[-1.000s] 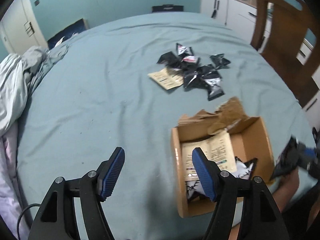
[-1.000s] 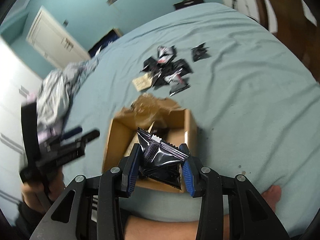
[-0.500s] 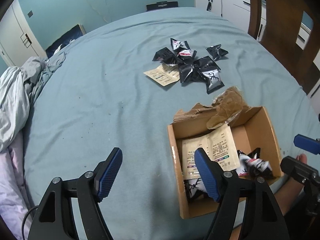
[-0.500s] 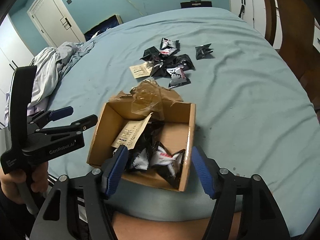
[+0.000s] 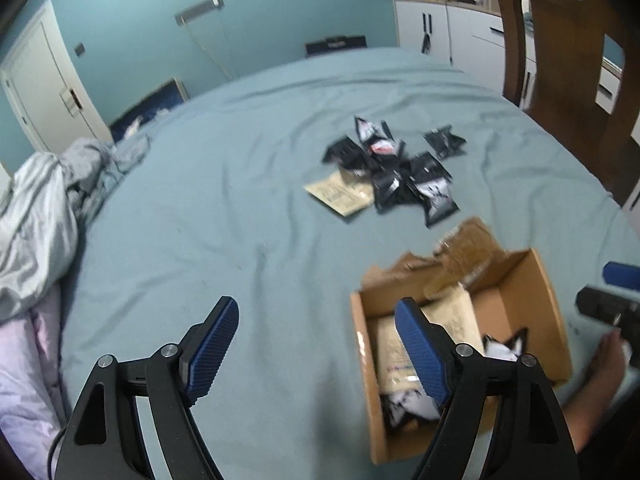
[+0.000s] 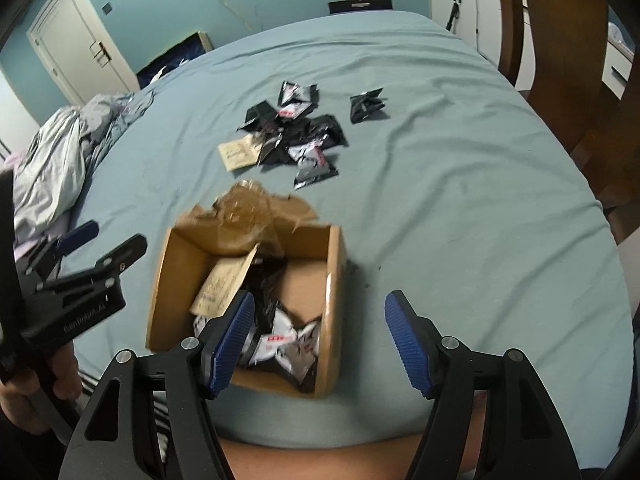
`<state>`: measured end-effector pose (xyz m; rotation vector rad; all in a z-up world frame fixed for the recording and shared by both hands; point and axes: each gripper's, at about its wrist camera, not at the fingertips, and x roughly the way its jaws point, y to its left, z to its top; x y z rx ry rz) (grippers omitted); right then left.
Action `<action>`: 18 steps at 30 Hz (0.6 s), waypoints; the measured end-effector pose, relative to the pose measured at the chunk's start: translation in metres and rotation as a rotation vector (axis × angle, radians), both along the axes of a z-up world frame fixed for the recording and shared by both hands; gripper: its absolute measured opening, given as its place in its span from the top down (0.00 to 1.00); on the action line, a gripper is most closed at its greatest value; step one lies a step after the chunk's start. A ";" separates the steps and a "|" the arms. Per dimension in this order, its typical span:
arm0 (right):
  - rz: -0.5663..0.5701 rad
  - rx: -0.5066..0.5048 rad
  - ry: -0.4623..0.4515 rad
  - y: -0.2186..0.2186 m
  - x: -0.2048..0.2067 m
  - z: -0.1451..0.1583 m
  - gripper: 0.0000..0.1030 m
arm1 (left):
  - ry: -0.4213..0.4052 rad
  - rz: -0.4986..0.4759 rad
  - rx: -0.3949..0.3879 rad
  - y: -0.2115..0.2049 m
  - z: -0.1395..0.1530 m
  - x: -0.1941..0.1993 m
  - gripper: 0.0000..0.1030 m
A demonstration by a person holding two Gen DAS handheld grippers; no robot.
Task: Organize snacks
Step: 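Reach the right gripper to the pile and grasp a white deer-print packet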
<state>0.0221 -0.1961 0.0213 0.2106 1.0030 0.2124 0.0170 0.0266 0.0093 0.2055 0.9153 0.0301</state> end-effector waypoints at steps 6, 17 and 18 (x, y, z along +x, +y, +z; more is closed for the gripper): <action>-0.147 -0.139 -0.153 -0.002 0.004 0.010 0.34 | -0.074 0.037 -0.041 0.007 0.005 -0.001 0.21; -0.105 -0.130 -0.160 -0.001 -0.005 -0.001 0.34 | 0.020 -0.003 -0.022 0.003 -0.004 -0.004 0.03; -0.110 -0.067 -0.114 -0.007 -0.004 -0.004 0.34 | 0.043 0.002 -0.009 0.002 -0.007 -0.003 0.03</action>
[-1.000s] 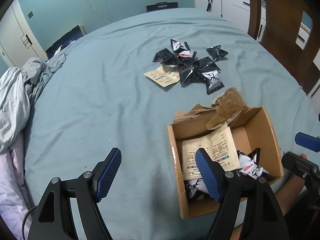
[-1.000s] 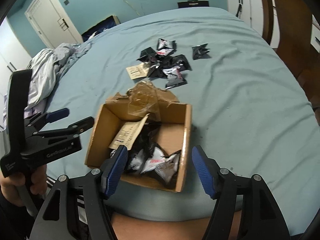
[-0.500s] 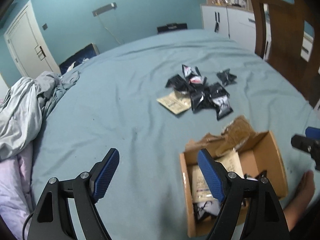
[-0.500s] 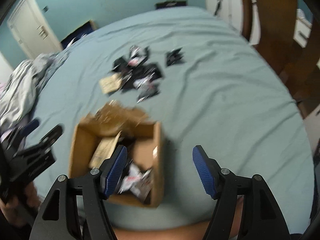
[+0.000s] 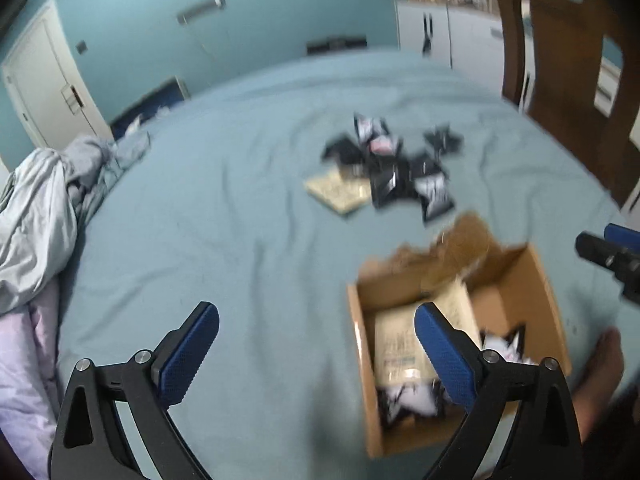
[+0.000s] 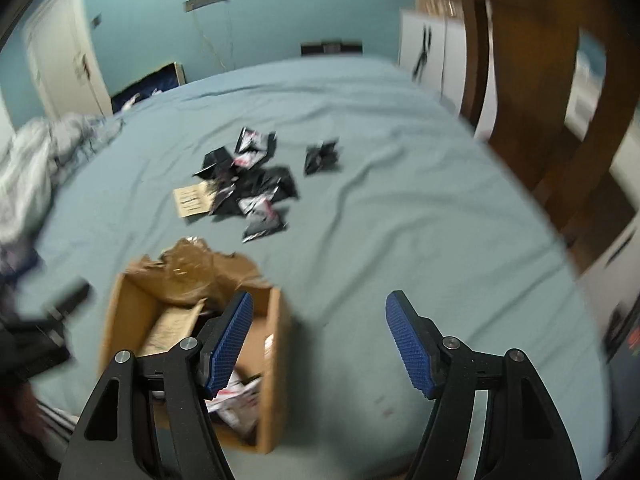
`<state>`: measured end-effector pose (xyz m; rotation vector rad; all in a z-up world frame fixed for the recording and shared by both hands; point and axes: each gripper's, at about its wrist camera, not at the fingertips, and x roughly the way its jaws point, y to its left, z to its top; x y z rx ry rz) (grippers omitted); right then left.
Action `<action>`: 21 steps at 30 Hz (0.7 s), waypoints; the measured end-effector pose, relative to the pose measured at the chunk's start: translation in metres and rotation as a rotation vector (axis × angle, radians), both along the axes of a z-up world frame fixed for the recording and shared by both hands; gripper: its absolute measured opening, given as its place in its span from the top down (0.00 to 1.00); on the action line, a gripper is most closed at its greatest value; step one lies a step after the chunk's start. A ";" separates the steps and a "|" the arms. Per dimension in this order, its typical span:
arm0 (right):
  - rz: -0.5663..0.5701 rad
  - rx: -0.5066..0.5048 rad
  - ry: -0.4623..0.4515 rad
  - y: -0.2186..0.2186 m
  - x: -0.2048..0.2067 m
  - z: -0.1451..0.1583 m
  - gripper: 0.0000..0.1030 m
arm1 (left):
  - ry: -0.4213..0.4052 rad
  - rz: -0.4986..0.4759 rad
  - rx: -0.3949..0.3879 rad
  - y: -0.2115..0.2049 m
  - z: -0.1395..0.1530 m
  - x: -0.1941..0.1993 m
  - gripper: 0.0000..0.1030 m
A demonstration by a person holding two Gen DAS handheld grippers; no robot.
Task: Organize snacks
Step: 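Reach the right gripper to the pile and grasp a white deer-print packet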
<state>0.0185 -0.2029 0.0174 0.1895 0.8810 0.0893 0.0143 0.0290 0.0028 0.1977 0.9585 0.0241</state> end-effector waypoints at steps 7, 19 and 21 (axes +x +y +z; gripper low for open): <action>0.033 0.078 0.171 -0.006 0.006 -0.015 0.34 | 0.030 0.039 0.018 0.006 0.000 0.002 0.00; 0.162 -0.017 0.123 0.011 0.072 -0.003 0.34 | 0.025 0.054 -0.087 0.030 0.003 0.067 0.00; 0.186 -0.011 0.132 0.015 0.088 -0.008 0.34 | 0.042 0.056 -0.116 0.033 -0.001 0.076 0.00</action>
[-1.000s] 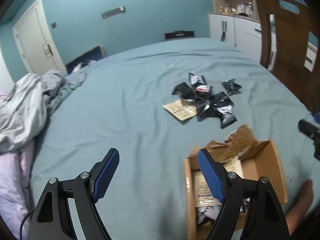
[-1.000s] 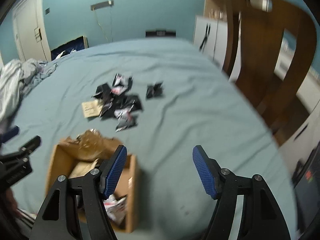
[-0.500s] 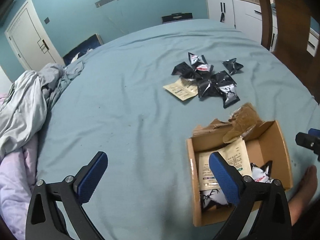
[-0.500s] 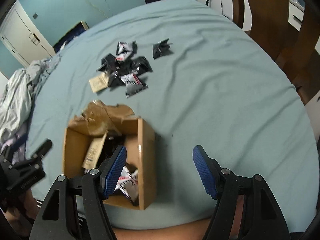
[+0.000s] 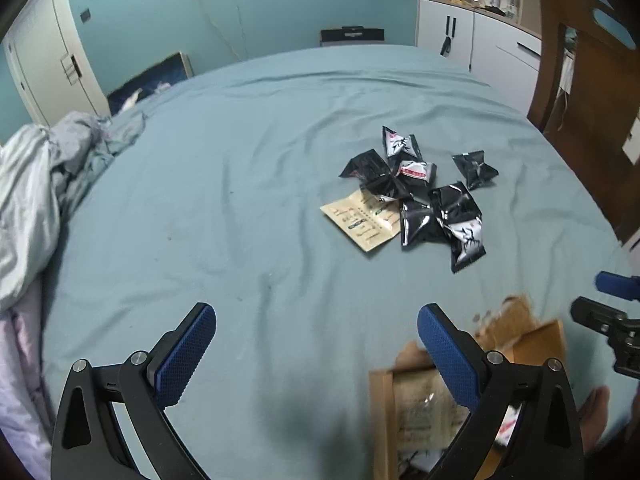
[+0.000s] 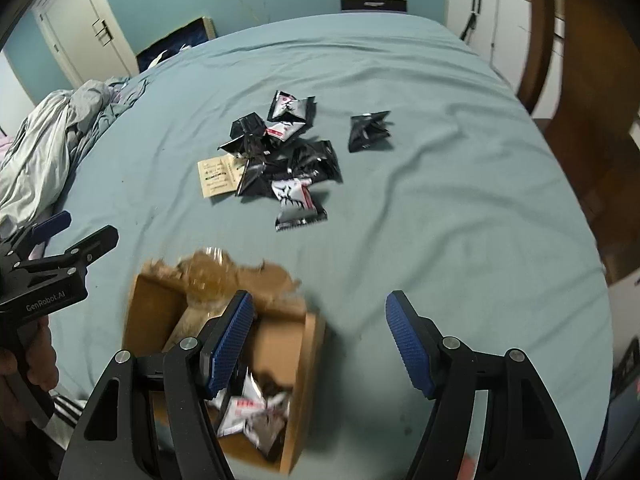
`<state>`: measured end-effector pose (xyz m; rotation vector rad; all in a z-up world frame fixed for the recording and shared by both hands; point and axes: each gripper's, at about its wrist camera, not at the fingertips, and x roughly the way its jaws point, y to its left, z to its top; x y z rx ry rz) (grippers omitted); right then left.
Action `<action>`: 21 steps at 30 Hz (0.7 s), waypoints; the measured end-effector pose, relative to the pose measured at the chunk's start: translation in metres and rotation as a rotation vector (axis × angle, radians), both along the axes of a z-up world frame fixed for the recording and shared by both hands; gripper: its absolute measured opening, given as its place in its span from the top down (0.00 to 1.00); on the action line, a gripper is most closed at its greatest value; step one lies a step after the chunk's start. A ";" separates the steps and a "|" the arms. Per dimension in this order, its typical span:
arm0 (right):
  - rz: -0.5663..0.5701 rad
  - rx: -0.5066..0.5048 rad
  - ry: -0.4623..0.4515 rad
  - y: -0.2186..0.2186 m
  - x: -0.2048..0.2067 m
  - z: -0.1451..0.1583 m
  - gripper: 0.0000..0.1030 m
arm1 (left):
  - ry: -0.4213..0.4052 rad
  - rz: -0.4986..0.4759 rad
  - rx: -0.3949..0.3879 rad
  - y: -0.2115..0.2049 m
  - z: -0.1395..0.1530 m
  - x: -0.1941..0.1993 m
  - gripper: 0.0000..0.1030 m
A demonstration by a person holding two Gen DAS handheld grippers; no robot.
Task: Organize snacks
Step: 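Reach the right gripper to the pile and grasp a white deer-print packet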
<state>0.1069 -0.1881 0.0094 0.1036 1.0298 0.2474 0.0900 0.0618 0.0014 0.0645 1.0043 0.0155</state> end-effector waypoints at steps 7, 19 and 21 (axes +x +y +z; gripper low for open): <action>0.006 -0.007 0.070 0.002 0.056 -0.022 0.34 | 0.178 0.039 -0.278 0.030 -0.031 0.027 0.00; 0.141 -0.112 0.156 0.051 0.140 -0.071 0.34 | 0.249 0.133 -0.324 0.053 -0.044 0.042 0.00; 0.171 -0.115 0.178 0.061 0.152 -0.085 0.34 | 0.245 0.143 -0.295 0.056 -0.045 0.045 0.00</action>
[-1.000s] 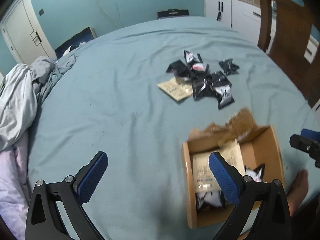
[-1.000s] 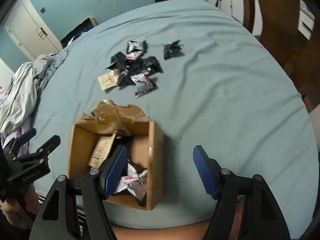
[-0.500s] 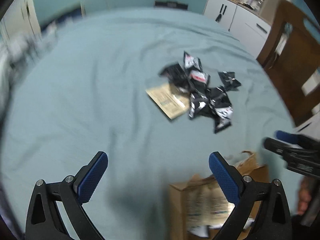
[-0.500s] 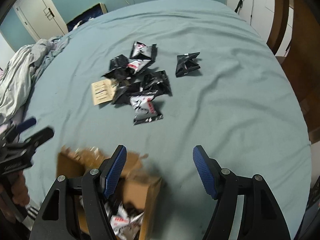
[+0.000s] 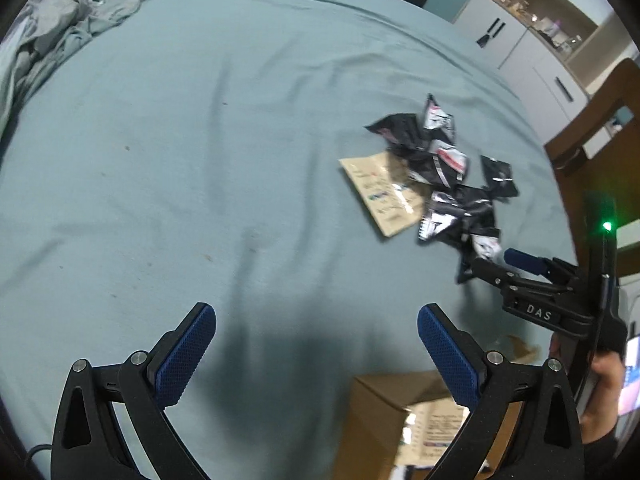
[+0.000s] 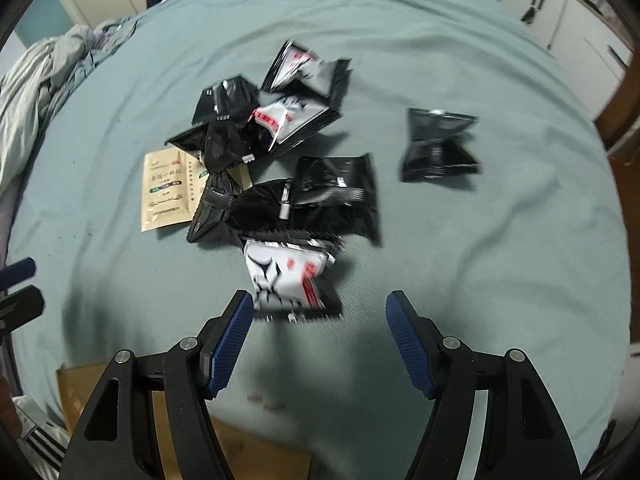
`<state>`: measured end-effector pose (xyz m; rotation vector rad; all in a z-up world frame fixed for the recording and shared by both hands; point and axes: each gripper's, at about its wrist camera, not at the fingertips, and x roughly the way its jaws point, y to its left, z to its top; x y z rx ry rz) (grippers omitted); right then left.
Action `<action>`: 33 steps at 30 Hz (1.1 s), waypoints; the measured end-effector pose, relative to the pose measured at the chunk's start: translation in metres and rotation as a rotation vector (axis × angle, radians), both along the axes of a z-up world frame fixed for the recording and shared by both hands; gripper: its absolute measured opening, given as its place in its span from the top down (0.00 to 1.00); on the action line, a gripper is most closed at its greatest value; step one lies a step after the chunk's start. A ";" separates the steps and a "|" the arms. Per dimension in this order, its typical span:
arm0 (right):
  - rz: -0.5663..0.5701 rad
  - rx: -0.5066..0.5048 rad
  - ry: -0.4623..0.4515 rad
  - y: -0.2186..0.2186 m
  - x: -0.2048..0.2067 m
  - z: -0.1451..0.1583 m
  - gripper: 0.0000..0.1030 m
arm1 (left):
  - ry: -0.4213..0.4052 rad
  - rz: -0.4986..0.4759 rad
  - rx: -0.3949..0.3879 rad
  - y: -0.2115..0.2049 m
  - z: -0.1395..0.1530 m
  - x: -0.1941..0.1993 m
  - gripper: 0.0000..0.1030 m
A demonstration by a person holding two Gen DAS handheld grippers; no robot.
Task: Organize snacks
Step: 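Reach the right gripper to the pile and grasp a white deer-print packet, then grasp a tan sachet with the left gripper while the right gripper holds its packet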
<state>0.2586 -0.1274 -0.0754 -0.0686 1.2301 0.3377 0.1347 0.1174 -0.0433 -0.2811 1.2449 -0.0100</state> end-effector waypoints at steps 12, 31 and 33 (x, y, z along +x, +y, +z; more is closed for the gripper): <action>0.029 0.044 -0.028 0.002 0.013 -0.001 0.71 | -0.051 -0.109 0.136 -0.021 -0.009 0.024 0.00; -0.157 0.249 -0.297 -0.087 -0.208 0.095 0.73 | 0.054 -0.089 -0.062 -0.041 -0.058 0.101 0.22; -0.158 0.210 -0.302 -0.085 -0.214 0.092 0.73 | 0.037 -0.081 -0.053 -0.045 -0.054 0.103 0.43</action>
